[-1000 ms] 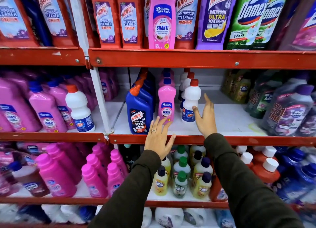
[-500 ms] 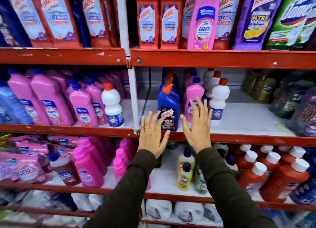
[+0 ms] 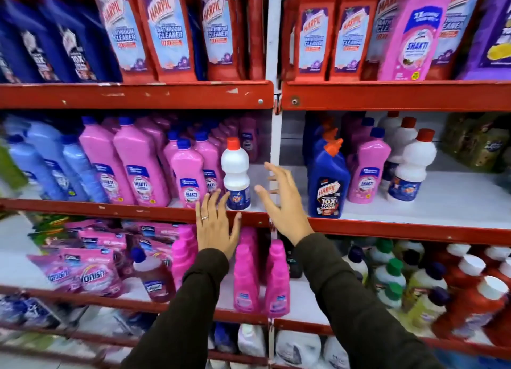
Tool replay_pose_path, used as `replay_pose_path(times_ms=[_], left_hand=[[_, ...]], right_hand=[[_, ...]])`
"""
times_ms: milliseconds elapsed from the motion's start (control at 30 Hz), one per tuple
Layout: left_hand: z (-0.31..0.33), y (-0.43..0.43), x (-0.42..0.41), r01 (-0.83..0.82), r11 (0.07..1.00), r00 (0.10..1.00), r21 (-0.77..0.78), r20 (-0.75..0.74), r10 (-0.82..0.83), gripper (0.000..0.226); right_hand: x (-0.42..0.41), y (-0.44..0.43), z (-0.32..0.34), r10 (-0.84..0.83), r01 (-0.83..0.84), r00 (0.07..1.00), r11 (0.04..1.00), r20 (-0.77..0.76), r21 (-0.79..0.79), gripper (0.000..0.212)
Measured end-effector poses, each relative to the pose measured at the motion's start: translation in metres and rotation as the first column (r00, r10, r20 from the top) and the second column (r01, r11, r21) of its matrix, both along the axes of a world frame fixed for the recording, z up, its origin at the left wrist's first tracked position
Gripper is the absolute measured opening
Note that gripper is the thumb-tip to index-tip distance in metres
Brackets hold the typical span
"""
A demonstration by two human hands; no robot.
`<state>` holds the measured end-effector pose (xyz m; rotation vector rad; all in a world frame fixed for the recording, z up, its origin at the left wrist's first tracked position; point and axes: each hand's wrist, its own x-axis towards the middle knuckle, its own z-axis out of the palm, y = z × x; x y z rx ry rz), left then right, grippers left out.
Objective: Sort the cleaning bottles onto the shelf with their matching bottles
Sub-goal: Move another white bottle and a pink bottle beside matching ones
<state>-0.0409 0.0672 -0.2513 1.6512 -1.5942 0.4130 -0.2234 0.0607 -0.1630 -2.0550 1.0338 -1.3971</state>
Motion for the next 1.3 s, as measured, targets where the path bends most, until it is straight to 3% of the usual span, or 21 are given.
replay_pose_path(times_ms=[200,333,500,967,1167,1300], left_hand=[[-0.016,-0.012,0.025,0.046,0.986,0.999,0.159,0.003,-0.047,0.053],[-0.024,-0.011,0.03,0.049,0.979,0.996,0.198,0.06,-0.062,0.055],[-0.026,-0.01,0.034,0.057,0.973,0.994,0.222,0.074,-0.075,0.056],[-0.026,-0.008,0.029,0.049,0.967,0.997,0.252,0.042,-0.061,0.063],[-0.024,0.0,0.005,0.014,0.98,1.0,0.198,0.02,-0.018,0.07],[-0.024,0.01,-0.03,0.081,0.984,0.996,0.161,0.035,-0.088,0.064]], right_hand=[[0.049,-0.033,0.011,0.047,-0.082,0.993,0.931,0.105,0.357,0.076],[0.063,-0.051,0.012,0.024,-0.115,0.98,0.882,0.2,0.458,0.07],[0.07,-0.053,0.01,0.0,-0.099,0.976,0.889,0.217,0.447,0.053],[0.049,-0.027,0.024,0.019,-0.084,0.979,0.946,0.204,0.313,0.055],[0.005,-0.01,0.016,-0.008,-0.059,0.972,0.958,0.233,0.28,0.053],[-0.04,0.003,0.01,-0.047,-0.02,0.969,0.963,0.242,0.269,0.052]])
